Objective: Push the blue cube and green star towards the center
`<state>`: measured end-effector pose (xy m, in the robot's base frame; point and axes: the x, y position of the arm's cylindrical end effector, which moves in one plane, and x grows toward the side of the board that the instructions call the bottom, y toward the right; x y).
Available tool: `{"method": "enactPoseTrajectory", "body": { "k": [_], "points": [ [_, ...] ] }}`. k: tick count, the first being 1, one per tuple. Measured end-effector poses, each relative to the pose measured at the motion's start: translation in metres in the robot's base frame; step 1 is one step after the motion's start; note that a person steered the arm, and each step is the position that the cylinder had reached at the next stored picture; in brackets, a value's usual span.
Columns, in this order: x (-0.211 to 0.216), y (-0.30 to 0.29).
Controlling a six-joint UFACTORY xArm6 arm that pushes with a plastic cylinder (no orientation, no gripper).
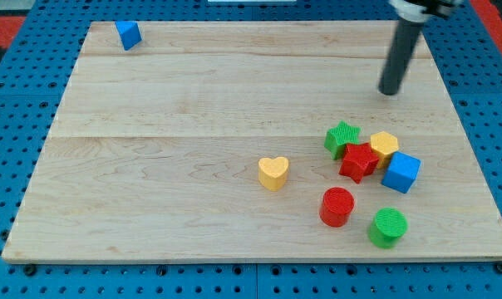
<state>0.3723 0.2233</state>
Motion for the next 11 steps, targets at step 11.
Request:
{"method": "enactPoseTrajectory", "body": {
  "k": [11],
  "points": [
    [0.066,-0.121]
  ]
}}
